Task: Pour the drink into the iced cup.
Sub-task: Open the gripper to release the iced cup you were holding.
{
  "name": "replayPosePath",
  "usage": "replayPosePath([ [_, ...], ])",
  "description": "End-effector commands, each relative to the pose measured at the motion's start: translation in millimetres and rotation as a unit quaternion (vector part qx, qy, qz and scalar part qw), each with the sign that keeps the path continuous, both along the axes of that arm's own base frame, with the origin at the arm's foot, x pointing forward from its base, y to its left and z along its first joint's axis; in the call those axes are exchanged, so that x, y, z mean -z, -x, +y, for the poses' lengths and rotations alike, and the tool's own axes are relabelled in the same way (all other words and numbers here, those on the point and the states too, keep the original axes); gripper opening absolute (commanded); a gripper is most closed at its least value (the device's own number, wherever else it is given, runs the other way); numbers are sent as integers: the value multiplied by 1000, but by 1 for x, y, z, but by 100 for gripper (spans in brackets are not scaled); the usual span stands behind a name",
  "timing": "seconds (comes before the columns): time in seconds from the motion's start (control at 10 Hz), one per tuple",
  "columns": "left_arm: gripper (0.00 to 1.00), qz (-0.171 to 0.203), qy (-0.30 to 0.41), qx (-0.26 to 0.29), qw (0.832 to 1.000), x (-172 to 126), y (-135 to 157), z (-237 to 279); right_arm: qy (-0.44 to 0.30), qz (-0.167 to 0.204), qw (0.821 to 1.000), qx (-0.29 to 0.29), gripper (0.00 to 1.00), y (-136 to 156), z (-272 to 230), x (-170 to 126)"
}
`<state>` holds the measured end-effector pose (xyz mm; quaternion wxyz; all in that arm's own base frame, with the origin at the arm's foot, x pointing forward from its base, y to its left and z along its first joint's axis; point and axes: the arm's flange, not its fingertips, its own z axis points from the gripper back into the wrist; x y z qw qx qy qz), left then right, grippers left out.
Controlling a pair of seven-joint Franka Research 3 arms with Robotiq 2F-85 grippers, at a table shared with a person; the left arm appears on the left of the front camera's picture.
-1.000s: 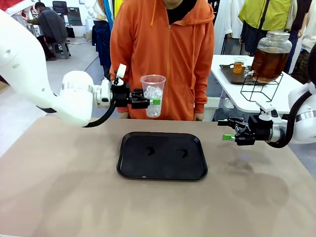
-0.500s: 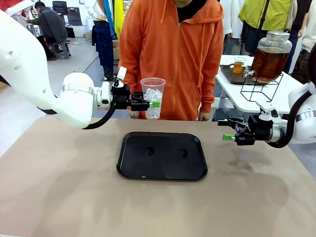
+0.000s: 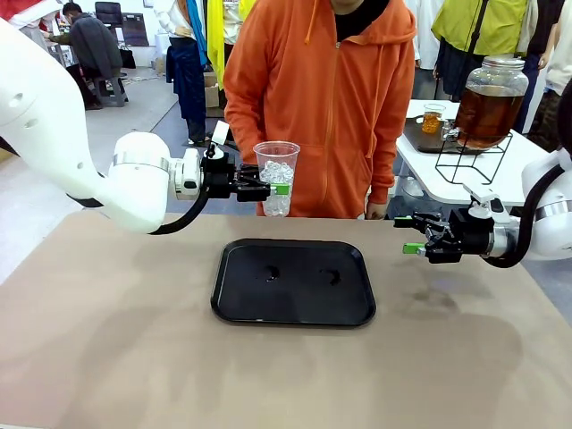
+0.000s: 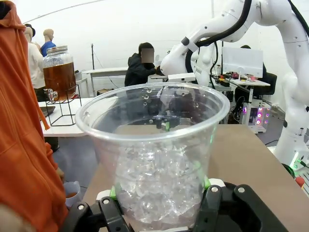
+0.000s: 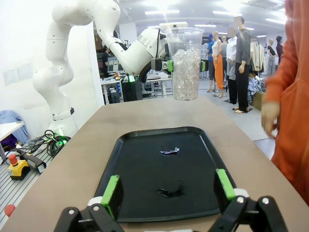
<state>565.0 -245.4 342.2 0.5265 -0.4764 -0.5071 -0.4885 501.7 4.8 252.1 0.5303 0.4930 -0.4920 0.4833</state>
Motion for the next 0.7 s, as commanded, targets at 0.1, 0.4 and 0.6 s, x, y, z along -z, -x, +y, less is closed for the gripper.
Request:
replayPosePath([
  [0.1,67,-11,8,0,1000,-5,2,-1,-1,-2,1000,-1,100,0,0,-2],
  [0.4,67,-11,8,0,1000,-5,2,-1,-1,-2,1000,-1,100,0,0,-2],
  [0.6,67,-11,8,0,1000,-5,2,-1,-1,-2,1000,-1,100,0,0,-2],
])
